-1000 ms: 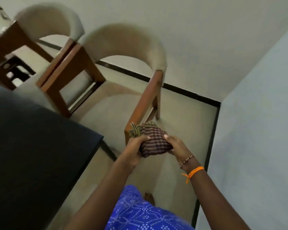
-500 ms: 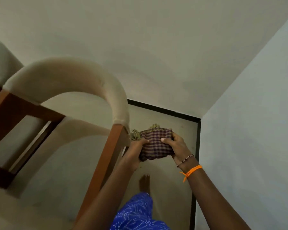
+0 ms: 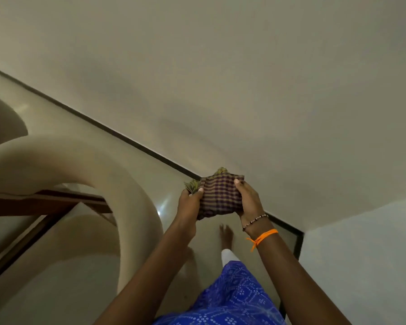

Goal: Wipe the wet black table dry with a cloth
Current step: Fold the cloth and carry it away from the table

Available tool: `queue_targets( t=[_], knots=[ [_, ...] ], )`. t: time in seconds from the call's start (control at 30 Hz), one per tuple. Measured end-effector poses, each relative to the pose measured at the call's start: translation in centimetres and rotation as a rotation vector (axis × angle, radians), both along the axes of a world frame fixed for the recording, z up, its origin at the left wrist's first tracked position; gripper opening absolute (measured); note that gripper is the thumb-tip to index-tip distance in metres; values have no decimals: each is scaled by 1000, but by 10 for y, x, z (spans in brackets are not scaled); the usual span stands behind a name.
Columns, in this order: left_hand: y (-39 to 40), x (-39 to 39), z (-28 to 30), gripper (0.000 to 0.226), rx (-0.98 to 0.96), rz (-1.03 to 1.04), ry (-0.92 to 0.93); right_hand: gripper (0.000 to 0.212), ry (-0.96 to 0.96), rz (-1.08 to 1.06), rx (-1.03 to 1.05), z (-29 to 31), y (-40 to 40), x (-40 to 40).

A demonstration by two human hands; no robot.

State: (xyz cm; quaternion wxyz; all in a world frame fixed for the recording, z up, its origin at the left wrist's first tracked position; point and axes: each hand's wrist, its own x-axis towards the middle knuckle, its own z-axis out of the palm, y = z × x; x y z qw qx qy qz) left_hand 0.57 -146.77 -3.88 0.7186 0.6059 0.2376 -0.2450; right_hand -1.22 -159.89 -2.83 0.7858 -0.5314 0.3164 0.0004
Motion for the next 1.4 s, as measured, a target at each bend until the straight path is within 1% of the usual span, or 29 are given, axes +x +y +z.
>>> queue_targets(
  t=[0.1,0.17,0.27,0.37,0.47,0.57,0.67,0.77,0.87,0.9,0.97,1.0,1.07,1.1,1.13,1.17,1.2,1.27,1.33,1.4],
  knots=[
    [-19,57,-1,30,-16,101,53,31,19,86,-55,-2,-17,68],
    [-28,92,7,28,-36,146,63,24,42,166,-72,-2,-26,112],
    [-30,135,15,32,-80,216,74,11,46,312,-121,-1,-35,168],
    [-19,173,20,34,-129,299,92,9,56,429,-141,-3,-27,223],
    [3,206,18,35,-231,408,79,11,24,583,-144,-3,-1,273],
    [38,243,11,35,-265,526,36,11,-35,757,-165,-5,42,326],
    [83,290,5,34,-278,631,-22,11,-124,883,-224,-8,91,381],
    [139,340,10,35,-299,708,-95,10,-223,1012,-292,-5,149,441],
    [208,388,15,36,-310,768,-136,9,-351,1138,-359,12,217,507],
    [231,403,16,37,-310,786,-143,12,-401,1174,-383,19,239,528],
    [272,430,19,38,-311,829,-144,26,-493,1240,-427,31,279,564],
    [291,443,20,38,-318,848,-139,31,-517,1287,-420,32,299,581],
    [325,468,22,37,-318,862,-133,41,-493,1394,-356,37,338,612],
    [339,479,23,37,-333,867,-136,41,-482,1460,-326,39,354,625],
    [356,494,22,38,-338,876,-138,33,-485,1533,-297,41,375,643],
    [373,508,21,40,-331,889,-127,21,-493,1612,-260,43,394,660],
    [392,522,19,41,-314,901,-113,15,-500,1691,-220,42,415,678],
    [430,550,13,43,-314,943,-87,12,-515,1836,-137,42,454,714],
    [474,584,3,46,-379,977,-86,17,-532,1949,-67,40,503,755],
    [518,622,4,47,-398,1026,-86,14,-619,1963,-107,38,558,795]
  ],
)
